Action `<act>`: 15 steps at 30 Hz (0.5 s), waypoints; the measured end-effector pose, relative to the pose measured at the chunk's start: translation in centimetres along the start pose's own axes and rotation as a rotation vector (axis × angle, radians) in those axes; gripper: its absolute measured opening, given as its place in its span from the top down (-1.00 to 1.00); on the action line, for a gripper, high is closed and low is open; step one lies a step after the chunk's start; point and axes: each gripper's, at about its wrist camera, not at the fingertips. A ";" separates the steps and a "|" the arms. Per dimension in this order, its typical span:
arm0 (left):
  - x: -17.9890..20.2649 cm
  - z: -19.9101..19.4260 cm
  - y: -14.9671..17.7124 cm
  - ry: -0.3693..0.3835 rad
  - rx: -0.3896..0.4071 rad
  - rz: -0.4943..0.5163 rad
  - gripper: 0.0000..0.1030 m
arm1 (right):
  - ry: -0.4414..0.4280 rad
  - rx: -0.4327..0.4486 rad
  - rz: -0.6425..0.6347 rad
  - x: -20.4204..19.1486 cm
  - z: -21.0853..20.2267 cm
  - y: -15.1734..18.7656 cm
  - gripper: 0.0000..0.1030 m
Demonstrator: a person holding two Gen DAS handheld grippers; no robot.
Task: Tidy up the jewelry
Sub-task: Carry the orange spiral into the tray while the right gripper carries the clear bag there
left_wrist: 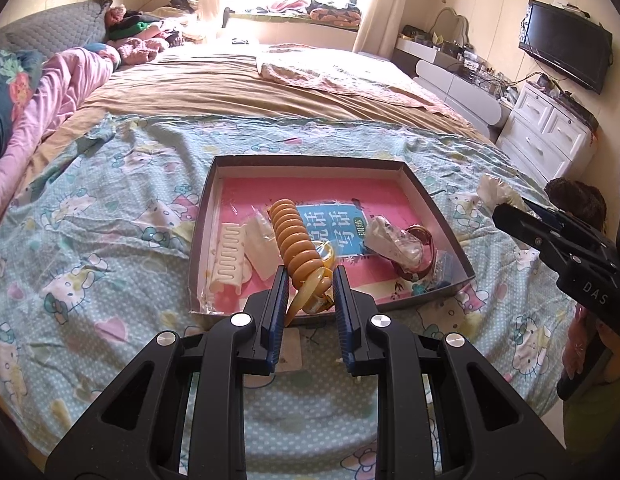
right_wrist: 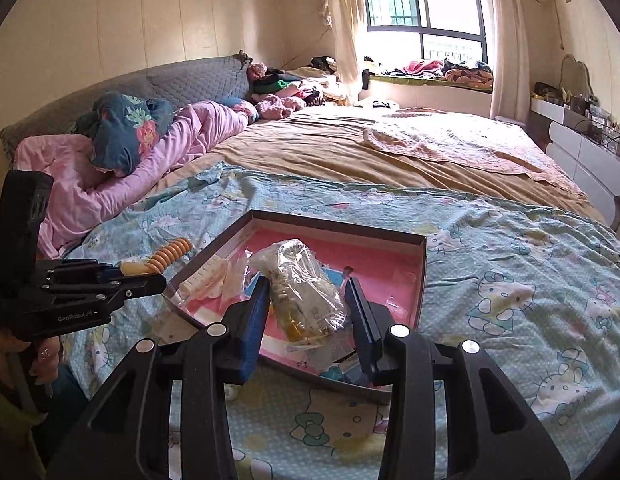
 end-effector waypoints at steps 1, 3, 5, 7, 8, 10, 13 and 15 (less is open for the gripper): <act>0.1 0.2 -0.1 0.000 -0.001 0.002 0.71 | -0.001 0.000 -0.003 0.0 0.2 -0.1 0.27; 0.1 0.7 -0.2 0.002 -0.006 0.004 0.71 | 0.004 -0.001 -0.004 0.1 0.4 -0.2 0.27; 0.1 1.2 -0.3 0.003 -0.010 0.006 0.71 | 0.008 0.000 -0.006 0.3 0.7 -0.3 0.27; 0.0 1.8 -0.3 0.002 -0.018 0.006 0.71 | 0.011 -0.002 -0.005 0.5 1.0 -0.4 0.27; -0.1 2.2 -0.3 0.003 -0.025 0.004 0.71 | 0.012 -0.004 -0.004 0.7 1.2 -0.4 0.27; -0.2 2.9 -0.2 0.001 -0.036 0.006 0.71 | 0.013 -0.012 -0.007 0.8 1.6 -0.3 0.27; -0.3 3.9 0.1 -0.002 -0.054 0.007 0.71 | 0.013 -0.030 -0.018 0.9 2.4 0.1 0.28; -0.4 4.6 0.4 -0.002 -0.067 0.004 0.71 | 0.014 -0.049 -0.021 0.9 3.1 0.4 0.28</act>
Point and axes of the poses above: each gripper's, at about its wrist camera, not at the fingertips, and z roughly the way its jaws point, x to its right, y to its underside, and after that the axes turned 11 degrees about x, right-handed
